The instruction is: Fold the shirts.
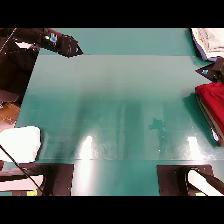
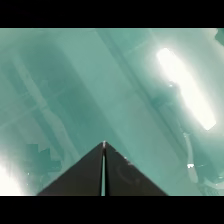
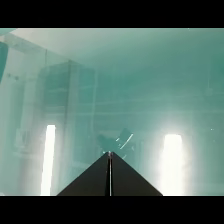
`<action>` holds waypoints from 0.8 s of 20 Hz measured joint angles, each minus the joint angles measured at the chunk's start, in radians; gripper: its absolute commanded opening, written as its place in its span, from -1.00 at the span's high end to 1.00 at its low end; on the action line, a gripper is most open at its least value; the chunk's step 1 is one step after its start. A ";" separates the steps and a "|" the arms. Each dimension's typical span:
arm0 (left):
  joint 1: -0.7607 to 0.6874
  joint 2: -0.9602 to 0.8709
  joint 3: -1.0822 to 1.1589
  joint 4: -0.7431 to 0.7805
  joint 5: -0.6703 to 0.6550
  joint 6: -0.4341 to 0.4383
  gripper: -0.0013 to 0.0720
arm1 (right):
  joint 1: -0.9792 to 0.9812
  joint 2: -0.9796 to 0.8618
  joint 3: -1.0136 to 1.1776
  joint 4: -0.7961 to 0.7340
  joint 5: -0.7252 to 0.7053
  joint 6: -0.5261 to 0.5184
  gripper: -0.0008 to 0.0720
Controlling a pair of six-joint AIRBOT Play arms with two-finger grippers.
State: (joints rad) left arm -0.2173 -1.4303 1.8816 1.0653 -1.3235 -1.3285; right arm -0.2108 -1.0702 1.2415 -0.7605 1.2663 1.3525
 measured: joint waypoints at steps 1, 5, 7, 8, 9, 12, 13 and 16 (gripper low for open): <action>0.000 0.000 0.000 0.000 0.000 0.000 0.89 | 0.000 0.000 0.000 0.000 0.000 0.000 0.93; 0.000 0.000 0.000 0.000 0.000 0.000 0.89 | 0.000 0.000 0.000 0.000 0.000 0.000 0.93; 0.000 0.000 0.000 0.000 0.000 0.000 0.89 | 0.000 0.000 0.000 0.001 0.000 0.000 0.93; 0.000 0.000 0.000 0.000 0.000 0.000 0.89 | 0.000 0.000 0.000 0.001 0.000 -0.001 0.93; 0.000 0.000 0.000 0.000 0.000 0.000 0.89 | 0.000 0.000 0.000 0.001 0.000 -0.001 0.93; 0.000 0.000 0.000 0.000 0.014 0.000 0.89 | 0.000 0.000 0.000 0.001 0.000 -0.001 0.93; 0.000 0.000 0.000 0.000 0.021 0.000 0.89 | 0.000 0.000 0.000 0.001 0.000 -0.001 0.93; 0.000 0.000 0.000 -0.003 0.054 0.000 0.89 | 0.000 0.000 0.000 0.001 0.000 -0.001 0.93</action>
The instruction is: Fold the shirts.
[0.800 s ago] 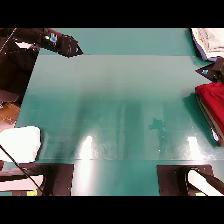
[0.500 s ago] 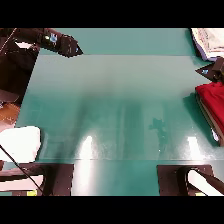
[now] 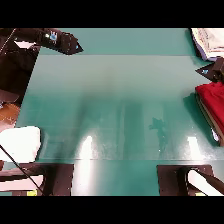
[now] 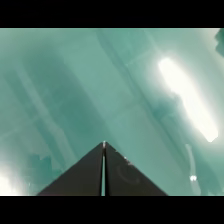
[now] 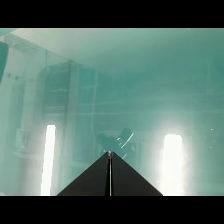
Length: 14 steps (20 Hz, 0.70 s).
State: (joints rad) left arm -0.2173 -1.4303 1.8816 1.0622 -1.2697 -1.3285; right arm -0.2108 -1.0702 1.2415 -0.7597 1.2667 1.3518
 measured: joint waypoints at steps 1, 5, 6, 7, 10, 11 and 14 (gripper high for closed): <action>0.000 0.000 0.000 -0.002 0.013 0.000 0.89 | 0.000 0.000 0.000 0.000 0.000 0.000 0.93; -0.001 0.035 0.015 0.082 -0.047 -0.045 0.89 | 0.000 0.000 0.000 0.000 0.000 0.000 0.93; -0.001 0.058 0.016 0.144 -0.084 -0.065 0.89 | 0.000 0.000 0.000 0.000 0.002 0.000 0.93; -0.001 0.091 0.012 0.223 -0.122 -0.089 0.89 | 0.000 0.000 0.000 0.000 0.005 0.000 0.93; 0.000 0.188 -0.042 0.439 -0.240 -0.144 0.89 | 0.000 0.000 0.000 0.000 0.012 0.000 0.93; 0.000 0.221 -0.079 0.507 -0.284 -0.159 0.79 | 0.000 0.000 0.000 0.000 0.014 0.000 0.93; 0.000 0.300 -0.250 0.700 -0.386 -0.219 -0.85 | 0.000 0.000 0.000 0.000 0.030 0.000 0.93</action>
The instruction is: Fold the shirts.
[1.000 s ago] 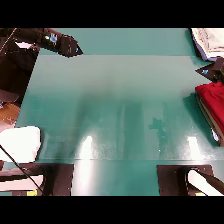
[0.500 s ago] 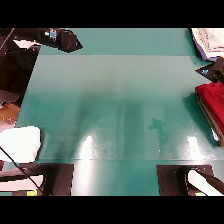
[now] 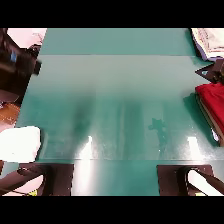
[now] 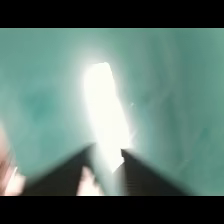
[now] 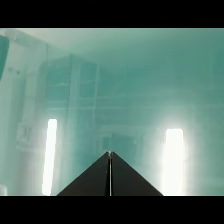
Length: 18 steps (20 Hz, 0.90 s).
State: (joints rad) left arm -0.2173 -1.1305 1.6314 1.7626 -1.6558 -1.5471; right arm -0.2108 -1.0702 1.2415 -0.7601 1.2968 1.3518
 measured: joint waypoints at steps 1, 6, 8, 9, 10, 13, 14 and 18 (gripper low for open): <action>0.000 0.019 -0.068 0.057 -0.017 -0.022 -0.85 | 0.000 0.000 0.000 0.000 0.006 -0.001 0.93; 0.000 0.063 -0.451 0.247 -0.025 -0.116 -0.85 | 0.000 0.000 0.000 0.000 0.035 -0.023 0.93; 0.000 0.068 -0.608 0.280 0.012 -0.158 -0.85 | 0.000 0.000 0.000 0.000 0.041 -0.028 0.93; 0.000 0.070 -0.674 0.291 0.026 -0.176 -0.85 | 0.000 0.000 0.000 0.000 0.043 -0.030 0.93; 0.000 0.071 -0.735 0.301 0.041 -0.195 -0.84 | 0.000 0.000 0.000 0.000 0.044 -0.031 0.93; 0.000 0.073 -0.895 0.324 0.084 -0.247 -0.84 | 0.000 0.000 0.000 0.000 0.048 -0.034 0.93; 0.000 0.073 -0.935 0.328 0.095 -0.259 -0.84 | 0.000 0.000 0.000 0.000 0.051 -0.034 0.93; 0.000 0.074 -1.017 0.344 0.124 -0.303 0.90 | 0.000 0.000 0.000 0.000 0.056 -0.036 0.93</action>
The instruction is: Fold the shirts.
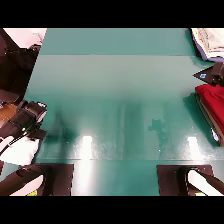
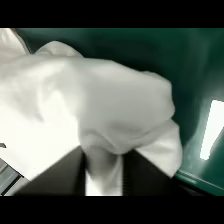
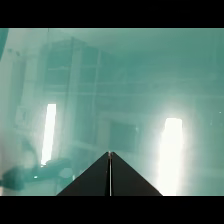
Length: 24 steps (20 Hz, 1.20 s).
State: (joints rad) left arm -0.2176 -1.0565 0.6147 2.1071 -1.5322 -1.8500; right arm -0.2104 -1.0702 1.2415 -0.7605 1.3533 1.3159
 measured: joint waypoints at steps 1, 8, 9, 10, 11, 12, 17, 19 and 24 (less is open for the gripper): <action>0.000 0.000 -0.009 0.002 0.005 -0.005 0.89 | 0.000 0.000 0.000 0.000 0.002 0.000 0.93; -0.009 0.016 0.172 0.007 -0.035 0.035 0.89 | 0.000 0.000 0.000 0.000 0.006 0.000 0.93; -0.022 0.026 0.251 0.006 -0.052 0.049 0.89 | 0.000 0.000 0.000 0.000 0.006 0.000 0.93; -0.043 0.036 0.347 0.006 -0.072 0.066 0.89 | 0.000 0.000 0.000 0.000 0.005 0.000 0.93; -0.070 0.042 0.445 0.000 -0.093 0.084 0.89 | 0.000 0.000 0.000 0.000 0.003 0.000 0.93; -0.104 0.048 0.555 -0.012 -0.115 0.108 0.89 | 0.000 0.000 0.000 0.000 -0.003 0.000 0.93; -0.288 0.055 1.004 -0.147 -0.177 0.185 0.89 | 0.000 0.000 0.000 0.002 -0.035 0.000 0.93; -0.361 0.042 1.114 -0.198 -0.183 0.197 0.90 | 0.000 0.000 0.000 0.003 -0.052 0.000 0.93; -0.475 -0.075 1.219 -0.322 -0.137 0.251 0.89 | 0.000 0.000 0.000 0.008 -0.100 0.000 0.93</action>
State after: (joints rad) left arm -0.6922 -1.1313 1.8336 1.7855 -1.6695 -1.5990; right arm -0.2104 -1.0702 1.2415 -0.7521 1.2533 1.3159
